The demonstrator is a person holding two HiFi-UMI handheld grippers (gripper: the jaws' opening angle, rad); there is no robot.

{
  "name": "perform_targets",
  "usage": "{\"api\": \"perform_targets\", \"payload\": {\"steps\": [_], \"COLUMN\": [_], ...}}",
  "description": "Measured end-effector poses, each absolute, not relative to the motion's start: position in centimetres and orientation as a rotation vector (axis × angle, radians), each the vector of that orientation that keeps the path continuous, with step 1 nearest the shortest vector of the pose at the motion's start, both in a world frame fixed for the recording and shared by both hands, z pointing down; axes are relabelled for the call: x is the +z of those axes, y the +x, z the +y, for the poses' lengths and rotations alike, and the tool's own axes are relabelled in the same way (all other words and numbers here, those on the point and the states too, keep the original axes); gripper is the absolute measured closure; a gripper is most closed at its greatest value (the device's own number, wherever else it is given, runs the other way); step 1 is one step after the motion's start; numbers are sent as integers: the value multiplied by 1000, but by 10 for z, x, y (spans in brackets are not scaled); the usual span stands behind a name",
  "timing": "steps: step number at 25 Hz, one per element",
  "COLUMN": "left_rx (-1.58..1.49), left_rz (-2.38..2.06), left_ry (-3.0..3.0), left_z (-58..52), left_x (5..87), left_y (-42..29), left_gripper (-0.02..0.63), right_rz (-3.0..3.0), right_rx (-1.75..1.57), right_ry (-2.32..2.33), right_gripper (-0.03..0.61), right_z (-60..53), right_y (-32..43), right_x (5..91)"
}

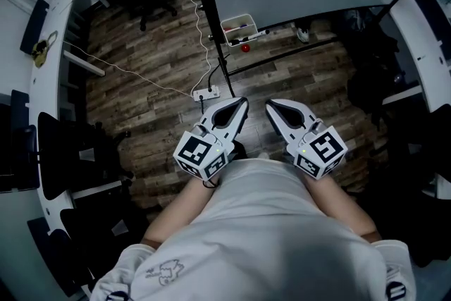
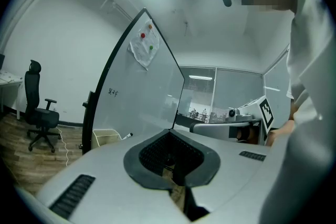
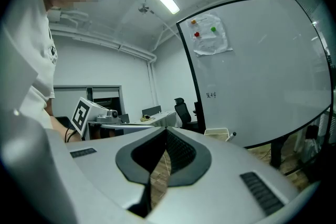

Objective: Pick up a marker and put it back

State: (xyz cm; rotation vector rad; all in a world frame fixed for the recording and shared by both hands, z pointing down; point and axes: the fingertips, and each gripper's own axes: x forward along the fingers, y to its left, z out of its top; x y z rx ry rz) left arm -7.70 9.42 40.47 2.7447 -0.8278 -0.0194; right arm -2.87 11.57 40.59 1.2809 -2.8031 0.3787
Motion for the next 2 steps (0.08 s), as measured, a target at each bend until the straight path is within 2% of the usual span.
{"api": "perform_targets", "payload": {"steps": [2], "left_rx": [-20], "left_rz": [-831], "left_ry": [2744], "left_z": [92], "left_x": [405], "left_y": [-76], "left_gripper": [609], "right_rz": [-2812], "right_rx": [371], "right_ry": [1271], "right_gripper": [568], "right_z": [114], "right_y": [-29], "right_x": [407]}}
